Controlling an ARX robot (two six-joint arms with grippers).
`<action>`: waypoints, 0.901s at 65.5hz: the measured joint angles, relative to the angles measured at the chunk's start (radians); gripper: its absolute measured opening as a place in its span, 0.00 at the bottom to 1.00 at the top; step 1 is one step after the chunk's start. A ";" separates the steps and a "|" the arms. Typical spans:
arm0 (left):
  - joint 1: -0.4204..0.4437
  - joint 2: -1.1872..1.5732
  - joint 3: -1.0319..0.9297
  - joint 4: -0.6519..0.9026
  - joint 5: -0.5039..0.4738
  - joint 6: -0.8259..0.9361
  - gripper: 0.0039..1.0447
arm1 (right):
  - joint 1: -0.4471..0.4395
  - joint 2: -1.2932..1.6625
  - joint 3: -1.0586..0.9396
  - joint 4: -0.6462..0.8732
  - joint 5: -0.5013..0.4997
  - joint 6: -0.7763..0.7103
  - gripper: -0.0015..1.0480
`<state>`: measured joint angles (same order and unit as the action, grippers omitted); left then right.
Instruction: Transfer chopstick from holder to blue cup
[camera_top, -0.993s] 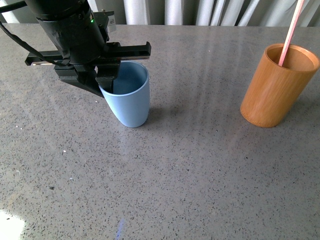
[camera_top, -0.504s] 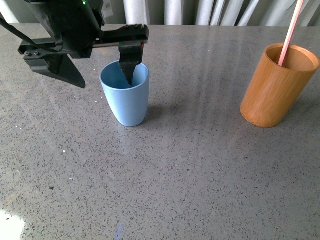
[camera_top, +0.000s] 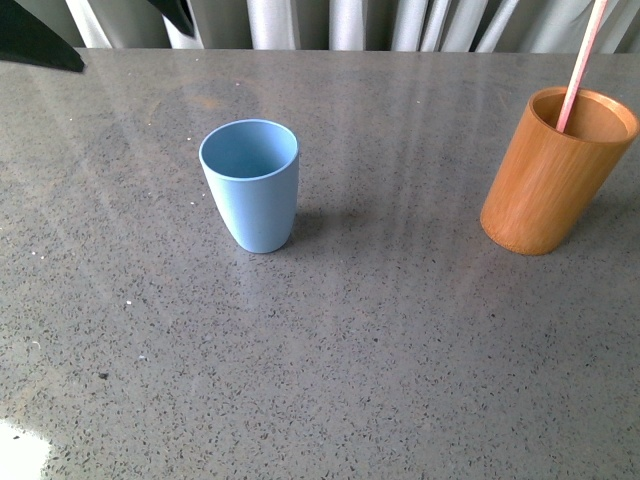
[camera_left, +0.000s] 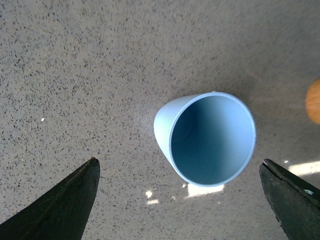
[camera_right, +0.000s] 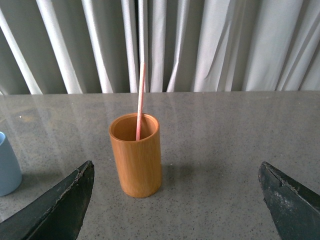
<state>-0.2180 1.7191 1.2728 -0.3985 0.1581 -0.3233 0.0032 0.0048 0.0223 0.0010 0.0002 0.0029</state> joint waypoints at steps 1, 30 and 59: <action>0.004 -0.010 -0.009 0.017 -0.002 -0.002 0.92 | 0.000 0.000 0.000 0.000 0.000 0.000 0.91; 0.073 -0.369 -0.702 1.183 -0.295 0.285 0.39 | 0.000 0.000 0.000 0.000 0.000 0.000 0.91; 0.144 -0.631 -1.030 1.236 -0.230 0.312 0.01 | 0.000 0.000 0.000 0.000 -0.001 0.000 0.91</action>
<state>-0.0742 1.0885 0.2432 0.8375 -0.0715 -0.0113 0.0032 0.0048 0.0223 0.0010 -0.0006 0.0029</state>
